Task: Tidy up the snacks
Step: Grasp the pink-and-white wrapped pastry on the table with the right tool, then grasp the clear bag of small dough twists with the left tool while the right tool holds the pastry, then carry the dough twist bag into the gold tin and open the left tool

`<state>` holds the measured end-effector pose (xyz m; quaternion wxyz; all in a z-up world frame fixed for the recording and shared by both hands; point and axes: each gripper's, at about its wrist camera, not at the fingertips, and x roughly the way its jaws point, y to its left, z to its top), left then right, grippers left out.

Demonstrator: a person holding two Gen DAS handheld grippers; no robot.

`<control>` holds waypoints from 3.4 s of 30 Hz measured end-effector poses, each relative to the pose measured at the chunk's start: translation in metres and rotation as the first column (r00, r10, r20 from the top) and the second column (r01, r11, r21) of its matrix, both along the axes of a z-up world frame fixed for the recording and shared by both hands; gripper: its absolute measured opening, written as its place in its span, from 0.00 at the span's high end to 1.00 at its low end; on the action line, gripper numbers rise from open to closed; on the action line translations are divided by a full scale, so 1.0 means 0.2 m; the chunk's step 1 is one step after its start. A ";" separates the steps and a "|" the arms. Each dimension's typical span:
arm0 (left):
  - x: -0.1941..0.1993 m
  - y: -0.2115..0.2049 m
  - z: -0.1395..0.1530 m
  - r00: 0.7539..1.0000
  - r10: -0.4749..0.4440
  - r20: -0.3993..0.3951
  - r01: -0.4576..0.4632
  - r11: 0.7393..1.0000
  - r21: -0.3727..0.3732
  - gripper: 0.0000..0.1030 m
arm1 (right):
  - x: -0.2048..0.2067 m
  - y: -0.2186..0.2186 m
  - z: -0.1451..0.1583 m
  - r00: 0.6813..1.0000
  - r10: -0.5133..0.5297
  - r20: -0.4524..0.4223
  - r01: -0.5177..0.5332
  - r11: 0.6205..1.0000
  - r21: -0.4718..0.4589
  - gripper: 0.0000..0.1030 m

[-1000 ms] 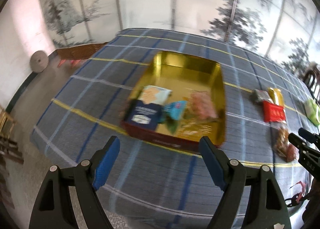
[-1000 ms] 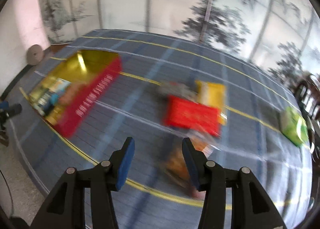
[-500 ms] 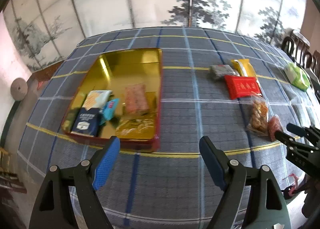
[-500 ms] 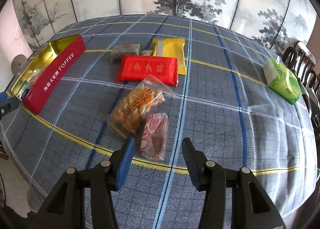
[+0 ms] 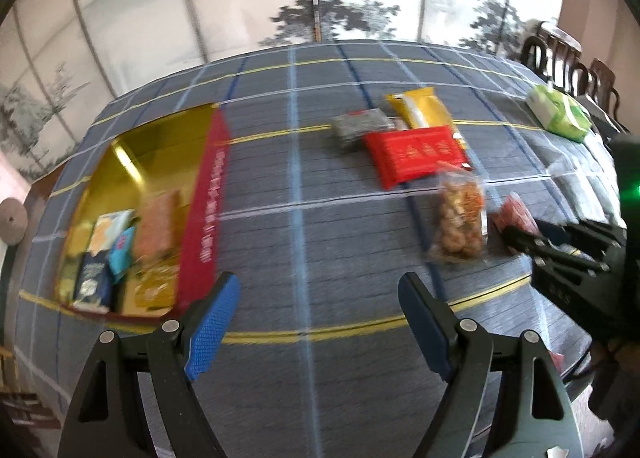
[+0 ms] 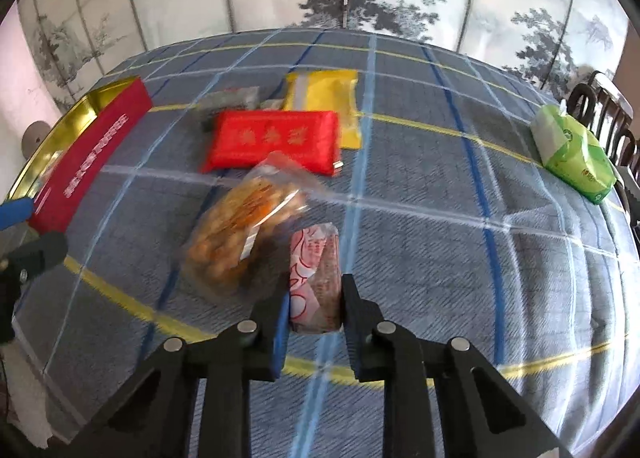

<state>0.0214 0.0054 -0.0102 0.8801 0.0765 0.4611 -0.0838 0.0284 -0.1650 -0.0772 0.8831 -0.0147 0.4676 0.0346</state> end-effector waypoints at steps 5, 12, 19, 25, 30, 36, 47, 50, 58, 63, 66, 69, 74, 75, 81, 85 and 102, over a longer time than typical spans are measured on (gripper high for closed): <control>0.03 -0.16 -0.02 0.997 -0.072 -0.008 0.072 0.997 -0.007 0.23 | 0.13 -0.19 -0.01 0.996 -0.069 0.048 0.069 0.998 -0.005 0.77; 0.08 -0.33 -0.05 0.988 -0.155 -0.029 0.153 0.987 -0.047 0.23 | 0.25 -0.41 -0.02 0.986 -0.132 0.100 0.137 0.990 -0.039 0.77; 0.15 -0.45 -0.10 0.977 -0.203 -0.064 0.198 0.978 -0.071 0.23 | 0.30 -0.51 -0.04 0.982 -0.135 0.129 0.143 0.988 -0.052 0.78; 0.22 -0.51 -0.15 0.978 -0.187 -0.090 0.181 0.981 -0.067 0.27 | 0.31 -0.53 -0.04 0.982 -0.139 0.126 0.144 0.989 -0.026 0.78; 0.25 -0.53 -0.19 0.977 -0.186 -0.104 0.182 0.982 -0.046 0.40 | 0.30 -0.54 -0.05 0.983 -0.139 0.123 0.143 0.990 -0.018 0.78; 0.27 -0.55 -0.22 0.974 -0.187 -0.124 0.182 0.982 -0.053 0.45 | 0.31 -0.54 -0.05 0.983 -0.140 0.123 0.143 0.990 -0.017 0.77; 0.27 -0.55 -0.23 0.971 -0.196 -0.138 0.189 0.980 -0.064 0.65 | 0.31 -0.54 -0.06 0.983 -0.143 0.112 0.145 0.989 -0.014 0.77; 0.27 -0.54 -0.22 0.972 -0.190 -0.136 0.184 0.981 -0.054 0.65 | 0.31 -0.54 -0.06 0.983 -0.143 0.112 0.145 0.989 -0.015 0.77; 0.23 -0.51 -0.16 0.978 -0.181 -0.106 0.176 0.983 -0.058 0.65 | 0.31 -0.54 -0.06 0.983 -0.143 0.112 0.146 0.989 -0.016 0.78; 0.20 -0.46 -0.10 0.982 -0.168 -0.085 0.164 0.985 -0.055 0.65 | 0.31 -0.54 -0.06 0.983 -0.143 0.113 0.146 0.989 -0.027 0.77; 0.19 -0.42 -0.05 0.987 -0.149 -0.058 0.147 0.988 -0.036 0.65 | 0.31 -0.53 -0.06 0.983 -0.142 0.113 0.147 0.989 -0.032 0.77; 0.18 -0.37 -0.01 0.992 -0.119 -0.041 0.118 0.993 -0.018 0.65 | 0.31 -0.52 -0.06 0.983 -0.142 0.114 0.147 0.988 -0.039 0.77; 0.17 -0.24 0.10 0.998 -0.063 0.008 0.063 0.998 -0.029 0.65 | 0.31 -0.52 -0.06 0.983 -0.142 0.114 0.147 0.988 -0.042 0.77; 0.17 -0.20 0.13 0.999 -0.050 0.019 0.051 0.998 -0.029 0.65 | 0.31 -0.52 -0.06 0.983 -0.142 0.114 0.147 0.988 -0.044 0.77; 0.19 0.04 0.24 0.997 0.048 0.055 -0.047 0.999 -0.025 0.65 | 0.31 -0.51 -0.06 0.983 -0.141 0.115 0.148 0.988 -0.052 0.77; 0.20 0.23 0.27 0.990 0.121 0.067 -0.121 0.993 -0.018 0.65 | 0.31 -0.51 -0.06 0.983 -0.142 0.114 0.148 0.988 -0.051 0.77; 0.26 0.82 0.12 0.936 0.351 0.029 -0.352 0.934 0.057 0.65 | 0.31 -0.51 -0.06 0.983 -0.142 0.114 0.149 0.987 -0.054 0.77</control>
